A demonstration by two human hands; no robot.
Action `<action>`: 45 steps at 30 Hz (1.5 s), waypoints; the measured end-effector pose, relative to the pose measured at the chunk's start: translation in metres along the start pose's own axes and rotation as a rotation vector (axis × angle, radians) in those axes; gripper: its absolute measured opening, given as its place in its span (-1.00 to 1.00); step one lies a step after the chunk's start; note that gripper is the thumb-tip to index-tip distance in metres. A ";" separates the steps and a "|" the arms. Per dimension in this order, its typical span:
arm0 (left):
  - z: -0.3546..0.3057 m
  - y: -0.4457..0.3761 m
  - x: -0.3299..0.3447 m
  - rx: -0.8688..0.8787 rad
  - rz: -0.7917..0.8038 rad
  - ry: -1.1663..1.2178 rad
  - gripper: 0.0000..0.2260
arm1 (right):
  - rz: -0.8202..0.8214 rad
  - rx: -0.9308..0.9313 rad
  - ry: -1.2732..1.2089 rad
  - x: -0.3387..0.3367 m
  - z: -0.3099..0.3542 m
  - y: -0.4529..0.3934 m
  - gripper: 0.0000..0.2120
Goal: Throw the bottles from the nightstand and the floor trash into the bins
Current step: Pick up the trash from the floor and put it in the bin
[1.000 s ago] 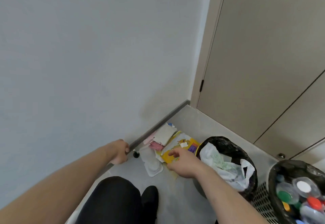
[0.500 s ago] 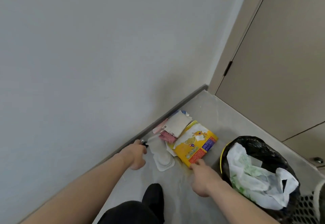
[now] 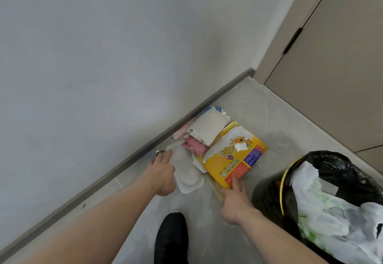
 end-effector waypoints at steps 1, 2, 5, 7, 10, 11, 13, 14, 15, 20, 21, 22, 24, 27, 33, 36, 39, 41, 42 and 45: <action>0.000 -0.003 0.004 -0.005 0.017 -0.002 -0.46 | -0.003 0.009 -0.031 0.003 -0.002 -0.006 -0.29; 0.001 -0.004 0.008 -0.009 0.030 0.000 -0.42 | -0.007 0.011 -0.061 0.004 -0.004 -0.012 -0.31; -0.001 0.003 0.013 0.008 -0.004 -0.007 -0.36 | -0.016 -0.026 -0.089 0.012 -0.008 -0.025 -0.30; -0.003 0.011 0.018 0.042 -0.086 -0.013 -0.40 | -0.030 -0.051 -0.064 0.021 -0.010 -0.026 -0.28; -0.001 0.026 0.031 0.077 -0.111 -0.012 -0.57 | -0.014 -0.100 -0.026 0.038 -0.009 -0.009 -0.37; 0.001 0.032 0.036 0.077 -0.085 -0.032 -0.62 | 0.003 -0.109 -0.031 0.044 -0.008 0.000 -0.45; 0.004 0.047 0.042 0.071 -0.017 -0.066 -0.72 | -0.018 -0.077 -0.110 0.052 -0.011 0.016 -0.68; 0.006 0.055 0.041 0.053 -0.004 -0.061 -0.79 | -0.069 -0.026 -0.197 0.052 -0.013 0.022 -0.81; 0.008 0.060 0.039 0.028 -0.011 -0.035 -0.82 | -0.132 0.033 -0.315 0.049 -0.017 0.027 -0.93; 0.024 0.056 0.021 -0.192 -0.223 0.342 -0.67 | -0.400 0.334 -0.920 0.028 -0.041 0.024 -0.71; 0.023 0.051 0.018 -0.213 -0.252 0.386 -0.73 | -0.404 0.393 -0.996 0.027 -0.045 0.019 -0.56; 0.019 0.046 0.017 -0.214 -0.264 0.418 -0.77 | -0.389 0.449 -1.064 0.027 -0.048 0.012 -0.40; 0.008 0.029 0.025 -0.177 -0.242 0.432 -0.61 | -0.355 0.537 -1.179 0.031 -0.050 -0.004 -0.19; -0.008 0.000 0.045 -0.147 -0.166 0.378 -0.26 | -0.359 0.602 -1.326 0.041 -0.051 -0.033 -0.09; -0.022 -0.042 0.035 -0.095 -0.299 0.234 -0.22 | -0.446 0.669 -1.475 0.054 -0.055 -0.062 -0.18; -0.023 -0.057 -0.005 -0.037 -0.532 0.277 -0.39 | -0.482 0.650 -1.481 0.045 -0.048 -0.046 -0.42; -0.031 -0.081 -0.032 0.028 -0.536 0.346 -0.32 | -0.474 0.622 -1.472 0.051 -0.050 -0.038 -0.75; -0.040 -0.100 -0.042 0.031 -0.460 0.338 -0.24 | -0.458 0.611 -1.452 0.059 -0.051 -0.035 -0.81; -0.044 -0.108 -0.046 0.020 -0.431 0.327 -0.22 | -0.440 0.612 -1.440 0.063 -0.051 -0.034 -0.83; -0.054 -0.128 -0.052 -0.021 -0.359 0.287 -0.19 | -0.415 0.625 -1.390 0.073 -0.053 -0.027 -0.86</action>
Point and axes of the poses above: each hand's wrist, its own y-axis away from the middle knuckle, its own x-axis out of the palm, z = x × y, the point moved 6 cm from there along -y, towards the middle knuckle, and after that the axes turned 10 degrees about -y, right-handed, at the moved point
